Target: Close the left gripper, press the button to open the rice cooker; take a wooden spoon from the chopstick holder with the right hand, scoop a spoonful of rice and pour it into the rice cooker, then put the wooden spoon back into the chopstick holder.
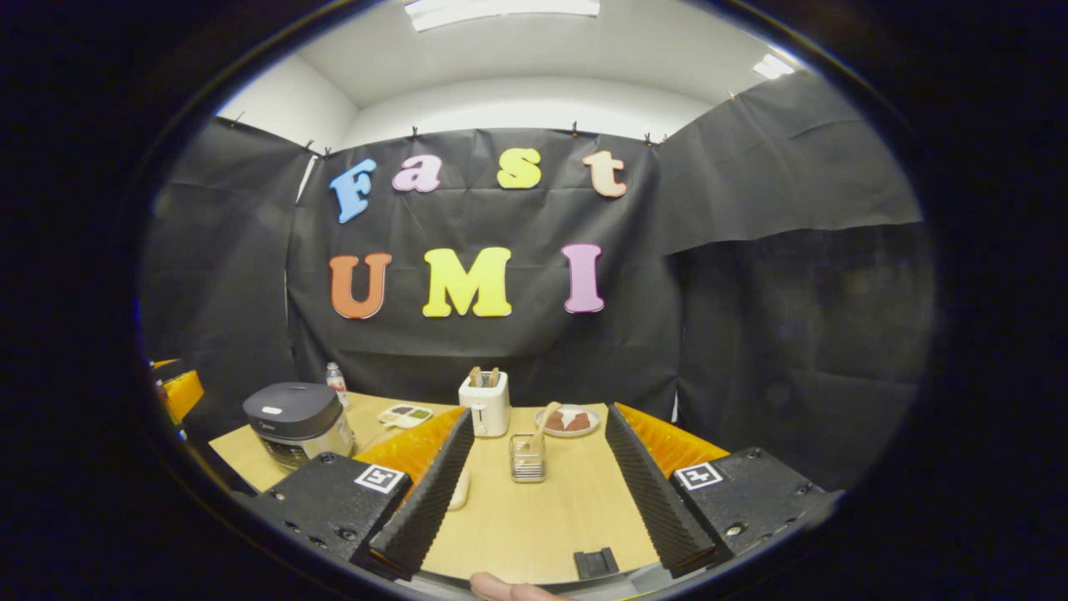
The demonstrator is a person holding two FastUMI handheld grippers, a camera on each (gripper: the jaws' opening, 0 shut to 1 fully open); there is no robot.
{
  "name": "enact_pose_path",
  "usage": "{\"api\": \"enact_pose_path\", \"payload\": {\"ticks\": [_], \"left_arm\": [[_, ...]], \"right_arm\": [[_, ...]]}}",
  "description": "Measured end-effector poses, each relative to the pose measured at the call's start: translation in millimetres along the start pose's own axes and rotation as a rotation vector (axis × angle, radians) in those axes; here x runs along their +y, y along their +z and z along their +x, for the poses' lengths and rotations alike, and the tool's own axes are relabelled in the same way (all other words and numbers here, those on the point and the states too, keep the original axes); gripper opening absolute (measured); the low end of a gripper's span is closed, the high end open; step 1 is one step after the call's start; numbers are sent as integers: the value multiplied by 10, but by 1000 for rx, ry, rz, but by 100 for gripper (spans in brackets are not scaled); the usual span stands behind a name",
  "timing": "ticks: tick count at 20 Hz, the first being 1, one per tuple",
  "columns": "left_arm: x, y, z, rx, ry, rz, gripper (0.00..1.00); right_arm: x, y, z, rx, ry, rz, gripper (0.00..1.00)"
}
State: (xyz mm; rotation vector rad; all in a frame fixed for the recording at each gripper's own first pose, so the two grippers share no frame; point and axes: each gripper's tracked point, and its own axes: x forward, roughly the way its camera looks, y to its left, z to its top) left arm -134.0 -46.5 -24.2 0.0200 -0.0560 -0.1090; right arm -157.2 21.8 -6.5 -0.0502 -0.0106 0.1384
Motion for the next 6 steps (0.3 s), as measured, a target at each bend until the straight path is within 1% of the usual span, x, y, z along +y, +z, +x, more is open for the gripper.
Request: {"api": "enact_pose_path", "payload": {"ticks": [1, 5, 6], "left_arm": [[-4, 13, -3, -2, 1, 5, 94], [-54, 31, -27, -19, -16, 14, 94], [-64, 52, -40, -33, -20, 14, 100]], "right_arm": [[-4, 12, -17, -1, -1, -2, 100], [-31, 68, -68, -16, -5, 5, 100], [-44, 70, -71, -19, -8, 4, 100]]}}
